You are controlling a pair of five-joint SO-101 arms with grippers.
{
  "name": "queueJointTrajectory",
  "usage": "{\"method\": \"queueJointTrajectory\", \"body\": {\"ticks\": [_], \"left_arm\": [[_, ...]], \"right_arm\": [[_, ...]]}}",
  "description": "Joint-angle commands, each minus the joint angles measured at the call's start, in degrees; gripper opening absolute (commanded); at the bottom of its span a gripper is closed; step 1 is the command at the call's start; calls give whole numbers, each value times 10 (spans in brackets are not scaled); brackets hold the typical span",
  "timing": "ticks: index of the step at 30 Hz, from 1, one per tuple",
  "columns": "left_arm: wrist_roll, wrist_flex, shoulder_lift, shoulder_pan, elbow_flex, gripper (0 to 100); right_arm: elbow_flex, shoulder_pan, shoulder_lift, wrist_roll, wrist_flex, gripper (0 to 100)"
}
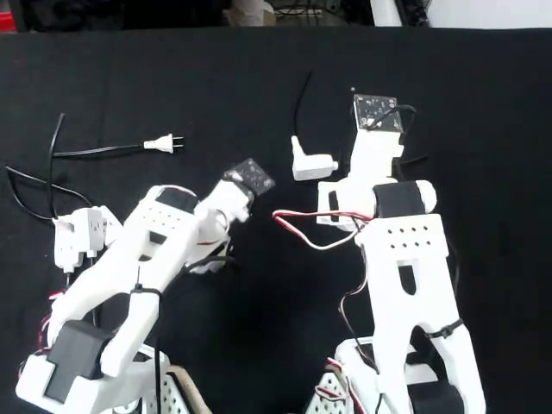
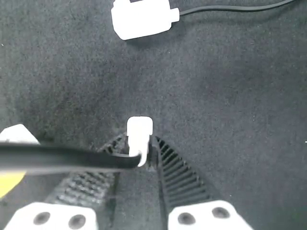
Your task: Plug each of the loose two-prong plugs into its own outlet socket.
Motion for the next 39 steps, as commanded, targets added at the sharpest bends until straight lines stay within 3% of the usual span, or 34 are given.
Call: {"method": "queueJointTrajectory", "body": {"ticks": [1,8,14,18,22,25,29,39], "left_arm": [[18,4,-2,5,-38,93],[110,6,-9,-36,-43,343],[111,87,-33,-105,-83,325],[107,139,-120,-179,-69,302],[65,120,-237,-269,26,304],[17,74,-331,-313,136,304],[-2,25,-459,-335,274,304],[-13,49,-750,-337,457,304]], "right_arm": [[-22,5,0,4,-4,11],[-9,-25,0,5,-16,11],[-8,-43,0,1,-16,11],[10,-108,1,11,-38,11],[86,-220,19,62,-163,11],[117,-259,44,91,-247,11],[116,-270,106,130,-302,11],[73,-306,199,142,-309,11]]}}
